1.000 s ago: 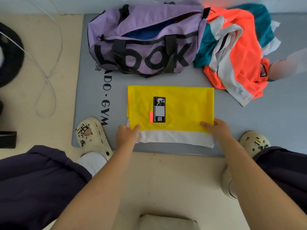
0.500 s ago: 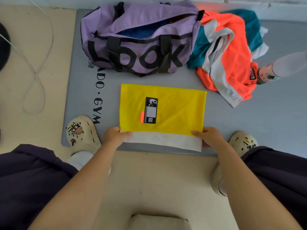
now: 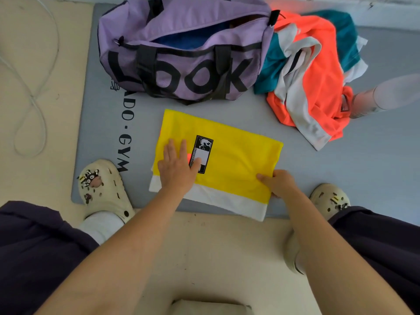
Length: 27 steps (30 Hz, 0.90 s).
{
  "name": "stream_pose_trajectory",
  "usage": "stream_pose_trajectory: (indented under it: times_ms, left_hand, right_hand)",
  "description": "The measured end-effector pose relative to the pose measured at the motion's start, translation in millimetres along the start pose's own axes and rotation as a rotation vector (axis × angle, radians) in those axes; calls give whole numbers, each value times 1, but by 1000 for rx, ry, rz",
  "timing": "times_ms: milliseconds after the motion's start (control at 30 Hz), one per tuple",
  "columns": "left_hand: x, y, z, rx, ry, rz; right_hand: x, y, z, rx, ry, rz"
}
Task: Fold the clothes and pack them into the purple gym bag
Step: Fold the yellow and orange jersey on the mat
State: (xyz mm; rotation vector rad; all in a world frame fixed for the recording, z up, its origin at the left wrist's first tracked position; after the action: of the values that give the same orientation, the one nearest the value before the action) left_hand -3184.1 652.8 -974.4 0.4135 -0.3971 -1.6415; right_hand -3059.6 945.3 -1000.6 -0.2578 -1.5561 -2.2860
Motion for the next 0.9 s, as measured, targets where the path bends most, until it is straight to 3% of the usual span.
stream_pose_trajectory:
  times_ms: [100, 167, 233, 367, 400, 467, 600, 700, 800, 900]
  left_hand:
    - [-14, -19, 3, 7, -26, -141]
    - [-25, -30, 7, 20, -54, -250]
    - [-30, -35, 12, 15, -61, -328]
    - [-14, -23, 21, -114, 5, -215]
    - [-7, -16, 21, -143, -3, -140]
    - [5, -3, 16, -158, -25, 5]
    - [8, 4, -4, -41, 25, 49]
    - [-4, -8, -5, 8, 39, -124]
    - [-22, -23, 4, 52, 24, -328]
    - [-23, -30, 30, -97, 8, -251]
  right_hand:
    - [-44, 33, -42, 442, 244, -307]
    - [-53, 47, -41, 545, 430, -406]
    - [-27, 35, -23, 408, 493, -312]
    - [86, 13, 19, -207, 329, 297]
    - [108, 16, 15, -249, 241, 414]
    - [135, 12, -13, -147, 170, 503]
    - [140, -4, -48, -73, 303, 434]
    - [112, -10, -44, -44, 330, 327]
    - [54, -10, -33, 81, 322, 97]
    - [2, -1, -20, 107, 209, -84]
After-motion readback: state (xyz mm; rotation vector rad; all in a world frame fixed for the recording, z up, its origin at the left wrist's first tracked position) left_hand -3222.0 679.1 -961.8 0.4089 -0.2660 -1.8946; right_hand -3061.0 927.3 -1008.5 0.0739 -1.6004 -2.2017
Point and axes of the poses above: each hand's wrist, its own y-axis away from the middle knuckle, its own z-axis out of the back of the hand, x = y × z, the point moved 10 cm from there along -y, towards the middle knuckle, and after that the axes turned 12 degrees about -y, right-handed, at the moved point
